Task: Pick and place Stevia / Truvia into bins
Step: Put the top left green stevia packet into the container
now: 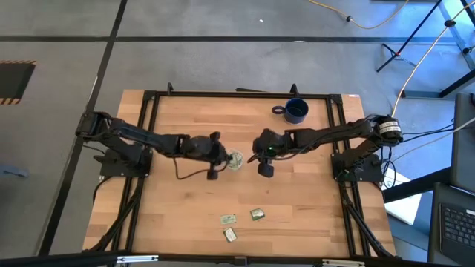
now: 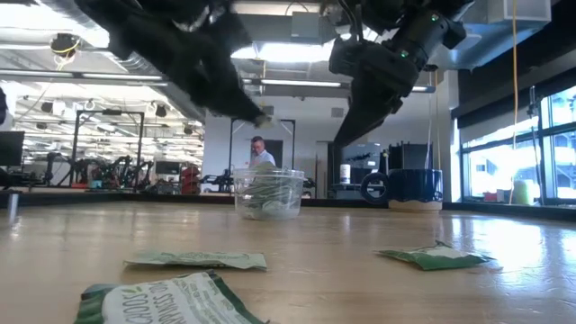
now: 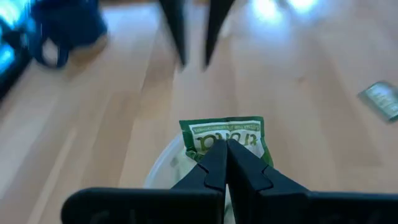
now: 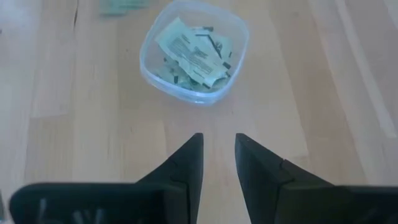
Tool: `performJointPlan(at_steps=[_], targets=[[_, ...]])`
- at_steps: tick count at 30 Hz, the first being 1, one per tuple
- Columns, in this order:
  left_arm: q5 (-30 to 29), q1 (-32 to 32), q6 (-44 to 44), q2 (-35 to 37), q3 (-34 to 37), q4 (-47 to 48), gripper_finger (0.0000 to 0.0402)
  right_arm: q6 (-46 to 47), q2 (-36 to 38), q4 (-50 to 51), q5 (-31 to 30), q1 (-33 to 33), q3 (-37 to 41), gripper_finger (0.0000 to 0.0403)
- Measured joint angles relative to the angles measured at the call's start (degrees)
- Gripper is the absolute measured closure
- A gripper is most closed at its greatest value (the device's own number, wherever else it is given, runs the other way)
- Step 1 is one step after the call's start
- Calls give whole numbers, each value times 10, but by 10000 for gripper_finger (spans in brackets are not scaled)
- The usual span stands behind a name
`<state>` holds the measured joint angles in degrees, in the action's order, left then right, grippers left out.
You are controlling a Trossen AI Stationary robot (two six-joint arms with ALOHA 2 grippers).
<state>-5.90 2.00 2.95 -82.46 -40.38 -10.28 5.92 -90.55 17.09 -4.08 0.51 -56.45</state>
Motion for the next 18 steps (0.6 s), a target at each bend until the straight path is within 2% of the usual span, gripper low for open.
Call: performJointPlan(at_steps=[9, 13, 18], targets=[[71, -67, 2, -66, 0, -10, 400, -4, 0, 2, 0, 2, 0, 306], [107, -76, 3, -86, 0, -15, 399, -4, 0, -1, 0, 5, 0, 306], [111, -73, 3, -94, 0, -6, 399, -4, 0, -1, 0, 4, 0, 306]])
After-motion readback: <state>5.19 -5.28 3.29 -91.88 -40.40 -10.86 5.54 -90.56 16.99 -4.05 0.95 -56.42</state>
